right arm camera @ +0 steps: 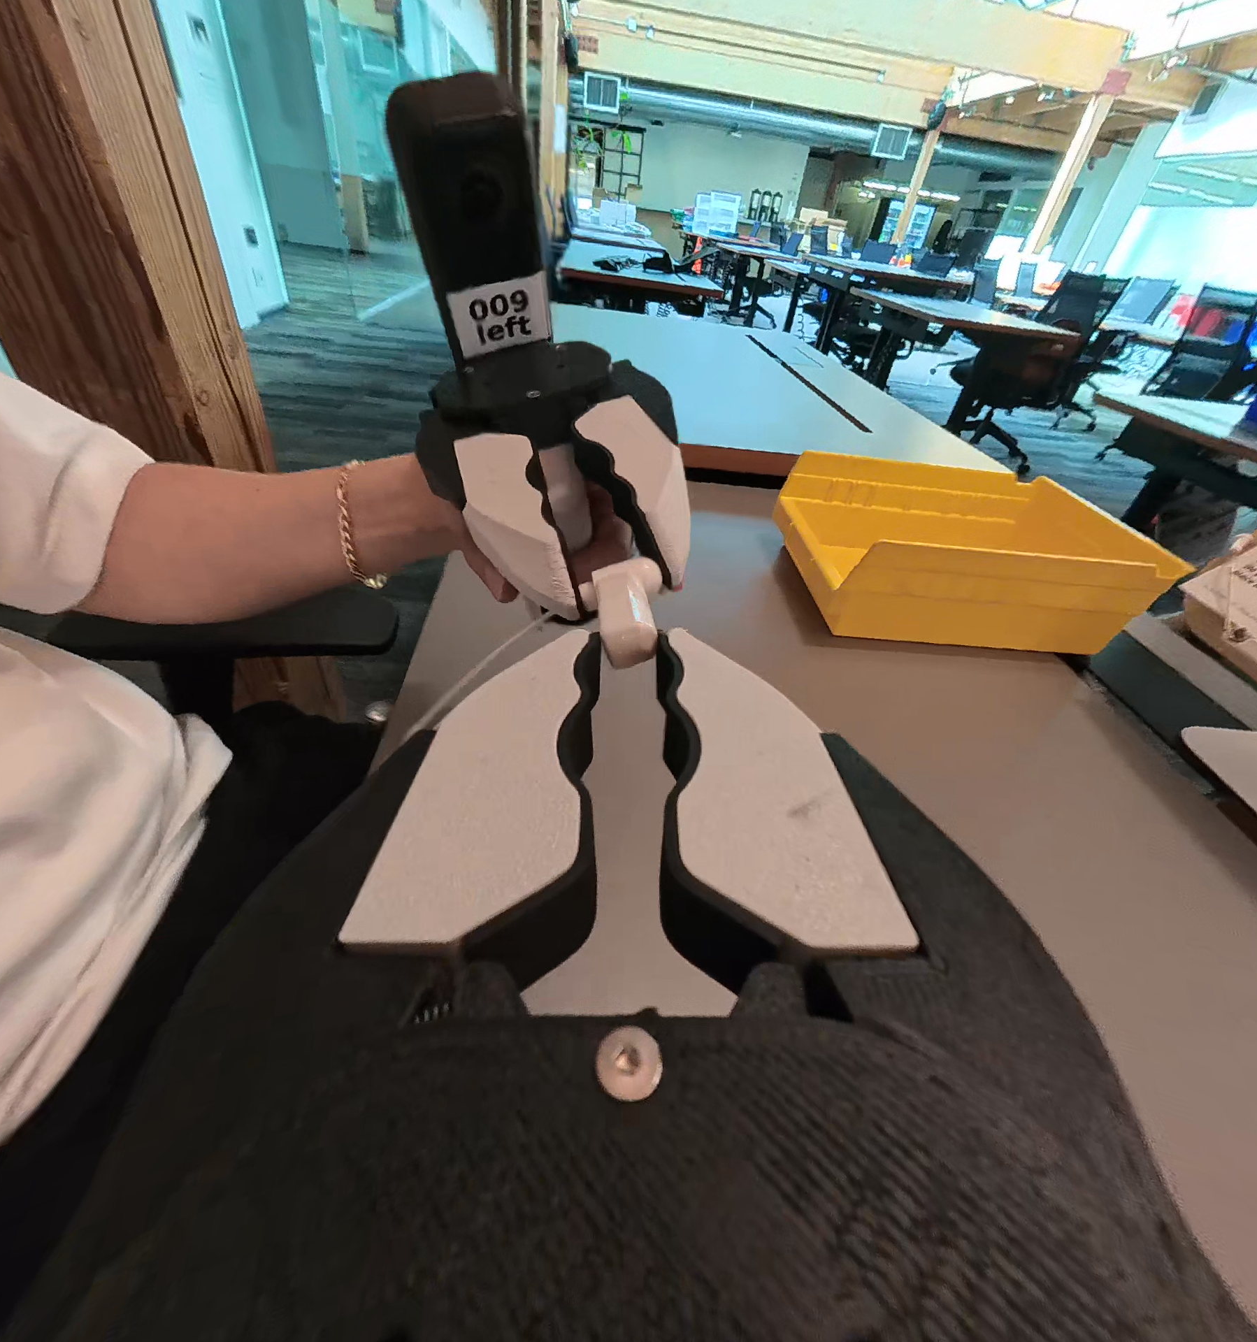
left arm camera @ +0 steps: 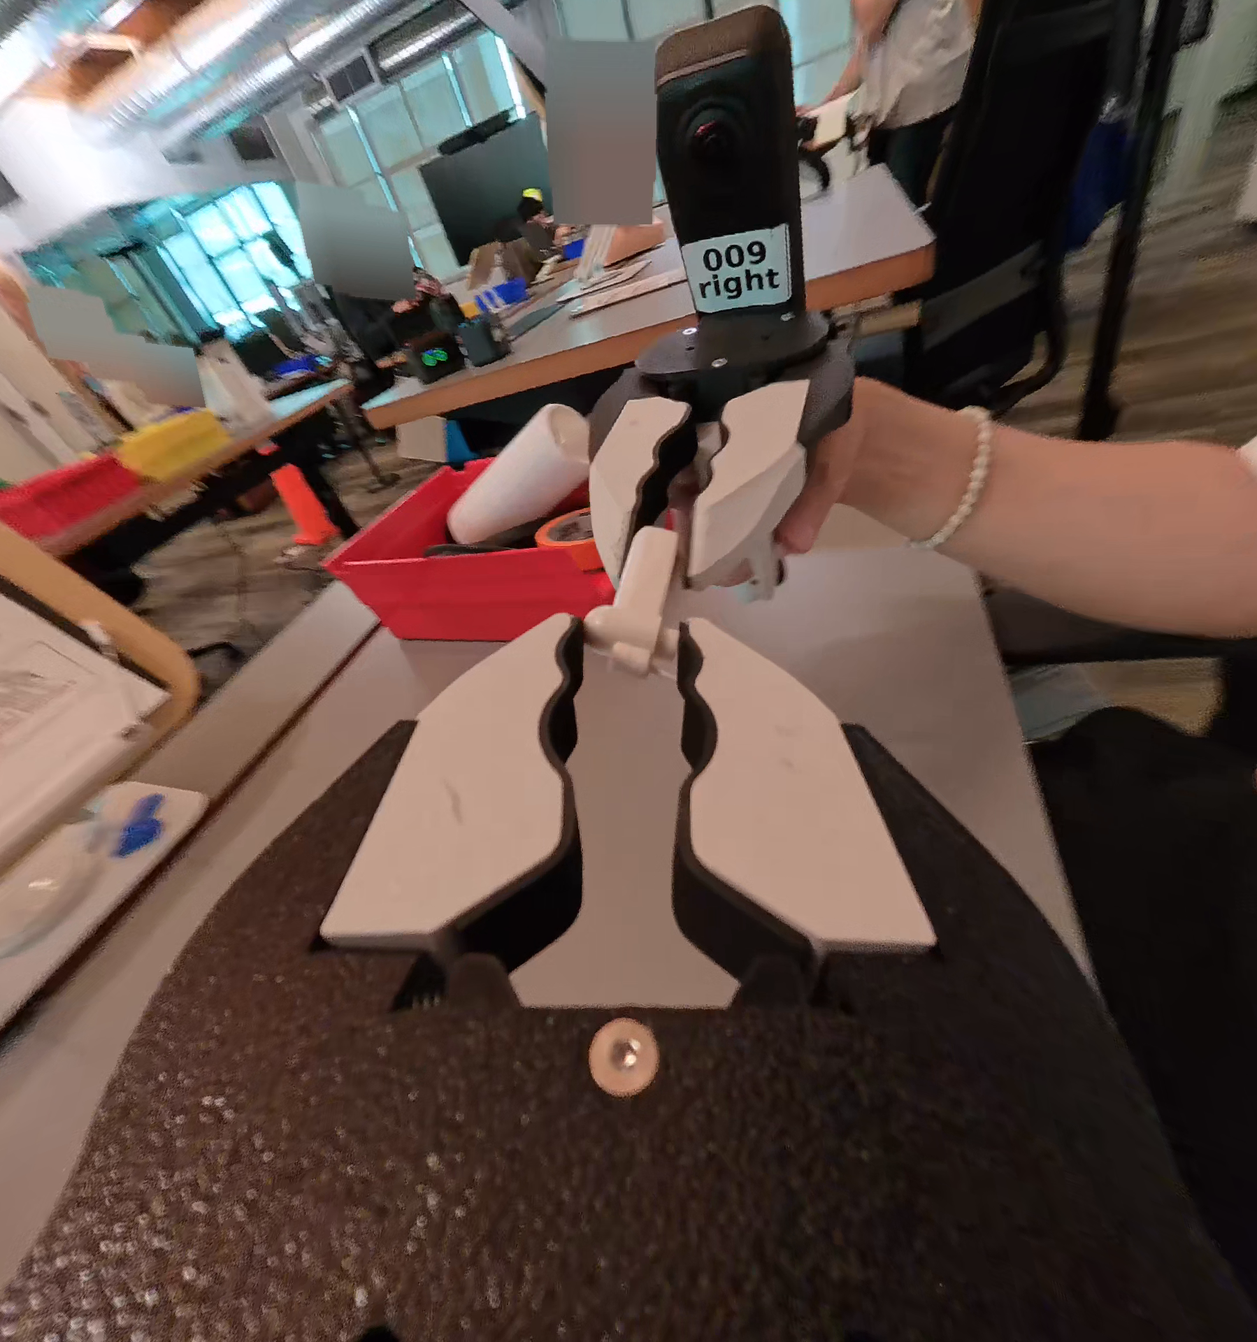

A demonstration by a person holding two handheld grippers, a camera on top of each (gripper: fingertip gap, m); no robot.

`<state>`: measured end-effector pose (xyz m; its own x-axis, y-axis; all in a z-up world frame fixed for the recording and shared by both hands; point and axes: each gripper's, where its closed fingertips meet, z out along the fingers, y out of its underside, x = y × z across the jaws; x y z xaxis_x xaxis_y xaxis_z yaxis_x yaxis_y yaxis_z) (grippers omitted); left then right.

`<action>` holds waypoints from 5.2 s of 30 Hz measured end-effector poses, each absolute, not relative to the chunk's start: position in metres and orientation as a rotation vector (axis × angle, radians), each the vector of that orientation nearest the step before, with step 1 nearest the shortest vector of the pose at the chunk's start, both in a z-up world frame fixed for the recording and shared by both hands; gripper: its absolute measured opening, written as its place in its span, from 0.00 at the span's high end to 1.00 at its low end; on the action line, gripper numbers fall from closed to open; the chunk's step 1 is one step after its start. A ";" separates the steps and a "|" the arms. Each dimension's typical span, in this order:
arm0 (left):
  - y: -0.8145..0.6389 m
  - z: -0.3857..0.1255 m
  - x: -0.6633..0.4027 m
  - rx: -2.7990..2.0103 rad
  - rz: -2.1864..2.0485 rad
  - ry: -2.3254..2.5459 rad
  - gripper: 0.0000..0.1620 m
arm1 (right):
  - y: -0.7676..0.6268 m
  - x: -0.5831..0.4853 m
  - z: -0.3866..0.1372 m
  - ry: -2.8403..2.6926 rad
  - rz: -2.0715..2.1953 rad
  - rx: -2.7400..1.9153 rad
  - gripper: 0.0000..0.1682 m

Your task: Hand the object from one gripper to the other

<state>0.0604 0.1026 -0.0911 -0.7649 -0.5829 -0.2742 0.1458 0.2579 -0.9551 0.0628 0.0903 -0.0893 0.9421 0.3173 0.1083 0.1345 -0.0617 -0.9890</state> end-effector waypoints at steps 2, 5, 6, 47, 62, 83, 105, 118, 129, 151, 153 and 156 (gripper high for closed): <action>0.107 -0.088 0.065 -0.347 -1.439 1.878 0.85 | 0.088 0.064 -0.085 -0.279 0.250 -1.608 0.80; 0.113 -0.076 0.068 -0.197 -1.201 1.746 0.85 | 0.088 0.073 -0.076 -0.078 0.482 -1.545 0.71; 0.114 -0.073 0.069 -0.148 -1.114 1.709 0.85 | 0.089 0.077 -0.074 -0.007 0.567 -1.517 0.71; 0.089 -0.079 0.052 -1.251 -2.294 2.008 0.76 | 0.084 0.039 -0.065 -0.802 -0.444 -1.325 0.93; 0.121 -0.061 0.069 -0.762 -1.813 1.768 0.83 | 0.087 0.068 -0.054 -0.427 -0.202 -1.386 0.78; 0.108 -0.053 0.062 -0.138 -1.198 1.607 0.83 | 0.105 0.061 -0.058 0.058 0.767 -1.396 0.92; 0.167 -0.092 0.076 -0.491 -1.212 1.559 0.74 | -0.084 0.292 -0.111 0.767 -0.748 -1.809 0.93; 0.213 -0.113 0.091 -0.677 -1.288 1.570 0.76 | -0.067 0.354 -0.172 0.895 -0.830 -1.996 0.92; 0.347 -0.104 0.115 -1.188 -1.178 1.379 0.76 | -0.050 0.330 -0.125 0.749 -0.720 -1.841 0.48; 0.588 -0.218 0.295 -2.048 -0.250 1.901 0.57 | 0.020 0.268 -0.137 0.545 -0.608 -1.815 0.48; 0.594 -0.234 0.305 -2.122 -0.263 1.898 0.56 | 0.024 0.260 -0.142 0.568 -0.565 -1.811 0.48; 0.595 -0.254 0.314 -2.208 -0.286 1.911 0.57 | 0.027 0.257 -0.147 0.581 -0.565 -1.825 0.48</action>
